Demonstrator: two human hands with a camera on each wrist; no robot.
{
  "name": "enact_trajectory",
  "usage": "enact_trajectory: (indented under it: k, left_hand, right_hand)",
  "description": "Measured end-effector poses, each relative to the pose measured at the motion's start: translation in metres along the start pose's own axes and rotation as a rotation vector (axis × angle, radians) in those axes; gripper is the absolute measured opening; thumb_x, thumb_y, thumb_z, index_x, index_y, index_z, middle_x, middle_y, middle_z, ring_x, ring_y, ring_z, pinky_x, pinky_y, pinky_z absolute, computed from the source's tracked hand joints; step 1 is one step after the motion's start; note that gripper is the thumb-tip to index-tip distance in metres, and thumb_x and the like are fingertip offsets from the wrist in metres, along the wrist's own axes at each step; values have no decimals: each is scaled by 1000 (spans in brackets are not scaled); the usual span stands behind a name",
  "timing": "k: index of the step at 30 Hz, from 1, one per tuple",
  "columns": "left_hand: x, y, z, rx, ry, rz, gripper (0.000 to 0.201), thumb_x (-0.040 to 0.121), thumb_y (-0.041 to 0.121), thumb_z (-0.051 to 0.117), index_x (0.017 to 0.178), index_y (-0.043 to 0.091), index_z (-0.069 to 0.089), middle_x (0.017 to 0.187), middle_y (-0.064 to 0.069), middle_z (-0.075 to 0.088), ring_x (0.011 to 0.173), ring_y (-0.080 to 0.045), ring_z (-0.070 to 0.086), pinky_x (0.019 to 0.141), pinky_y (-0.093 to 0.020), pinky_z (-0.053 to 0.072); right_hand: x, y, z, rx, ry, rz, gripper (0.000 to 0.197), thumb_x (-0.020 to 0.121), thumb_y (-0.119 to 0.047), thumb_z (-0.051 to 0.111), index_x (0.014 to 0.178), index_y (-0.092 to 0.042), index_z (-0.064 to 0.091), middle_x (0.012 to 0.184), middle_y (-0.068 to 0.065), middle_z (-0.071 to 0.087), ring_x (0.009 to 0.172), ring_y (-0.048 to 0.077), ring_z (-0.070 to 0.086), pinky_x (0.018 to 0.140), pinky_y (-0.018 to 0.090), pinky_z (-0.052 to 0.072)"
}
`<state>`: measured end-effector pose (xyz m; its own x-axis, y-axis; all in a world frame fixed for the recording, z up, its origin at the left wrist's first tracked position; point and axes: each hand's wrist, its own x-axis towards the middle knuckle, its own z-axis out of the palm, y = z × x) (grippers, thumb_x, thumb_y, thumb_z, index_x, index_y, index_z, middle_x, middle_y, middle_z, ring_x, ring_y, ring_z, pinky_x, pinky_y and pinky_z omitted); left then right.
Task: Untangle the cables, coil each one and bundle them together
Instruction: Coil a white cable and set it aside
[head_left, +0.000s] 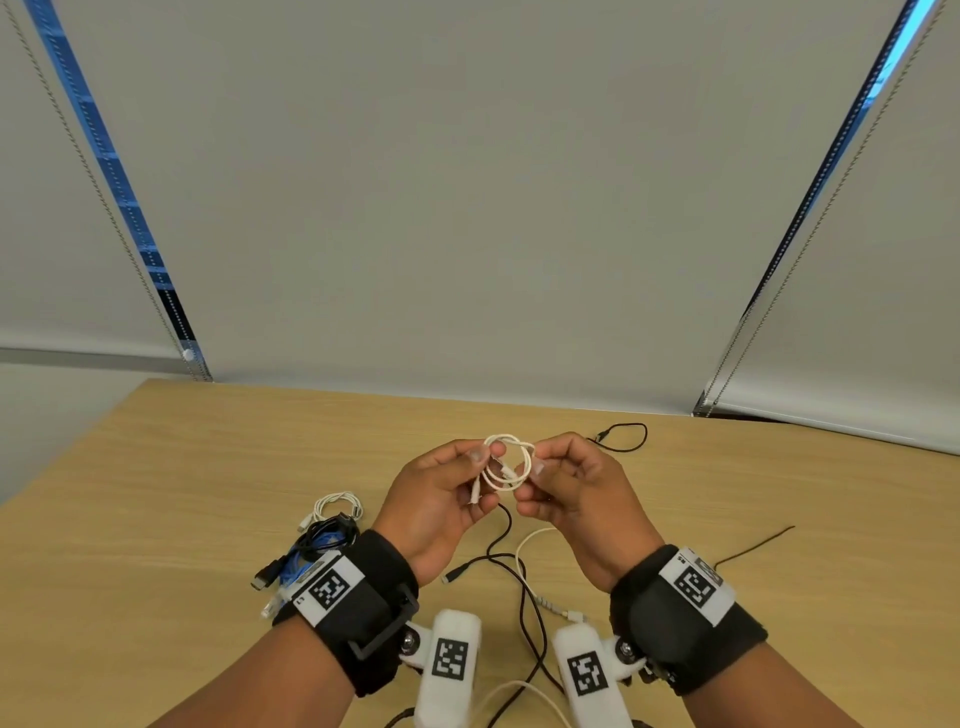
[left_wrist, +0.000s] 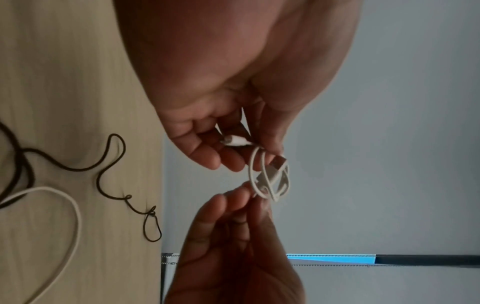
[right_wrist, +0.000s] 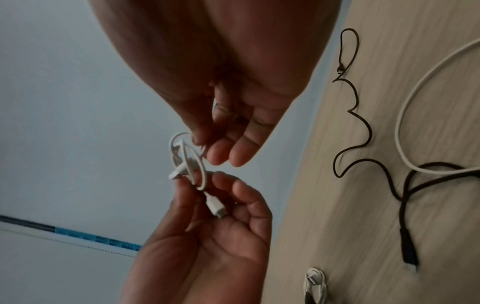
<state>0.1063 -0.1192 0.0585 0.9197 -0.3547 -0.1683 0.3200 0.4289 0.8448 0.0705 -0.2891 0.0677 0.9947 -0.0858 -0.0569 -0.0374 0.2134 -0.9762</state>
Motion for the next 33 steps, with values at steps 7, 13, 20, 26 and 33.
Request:
enact_trajectory:
  k: [7, 13, 20, 26, 33]
  left_hand:
    - [2, -6, 3, 197, 68, 88, 17, 94, 14, 66, 86, 16, 80, 87, 0, 75, 68, -9, 57, 63, -25, 43]
    - [5, -6, 1, 395, 178, 190, 14, 94, 12, 68, 88, 15, 80, 90, 1, 78, 73, -7, 63, 64, -25, 49]
    - [3, -6, 2, 450, 196, 230, 19, 94, 10, 67, 83, 18, 79, 83, 2, 76, 69, -7, 67, 59, -21, 53]
    - [-1, -10, 8, 349, 205, 212, 16, 94, 8, 66, 83, 12, 76, 73, -2, 68, 66, -12, 64, 61, -27, 57]
    - [2, -3, 4, 219, 285, 160, 12, 96, 13, 64, 88, 11, 73, 76, 0, 70, 74, -15, 65, 68, -33, 58]
  right_hand:
    - [-4, 3, -3, -99, -119, 24, 11, 96, -6, 63, 97, -8, 74, 85, 11, 75, 74, 18, 70, 68, 30, 59]
    - [-4, 2, -6, -179, -137, 51, 20, 99, -2, 57, 98, -8, 76, 83, 10, 74, 73, 18, 68, 70, 29, 58]
    - [-7, -1, 1, -438, -51, -40, 32, 97, -8, 54, 106, -31, 74, 91, -4, 70, 82, 18, 67, 75, 39, 60]
    - [-16, -5, 12, -783, 6, -450, 23, 85, -35, 68, 105, -44, 61, 91, -14, 54, 83, 8, 57, 70, 16, 47]
    - [-14, -2, 7, -886, -172, -546, 15, 94, -21, 66, 104, -31, 70, 89, -13, 53, 83, 4, 55, 72, 13, 41]
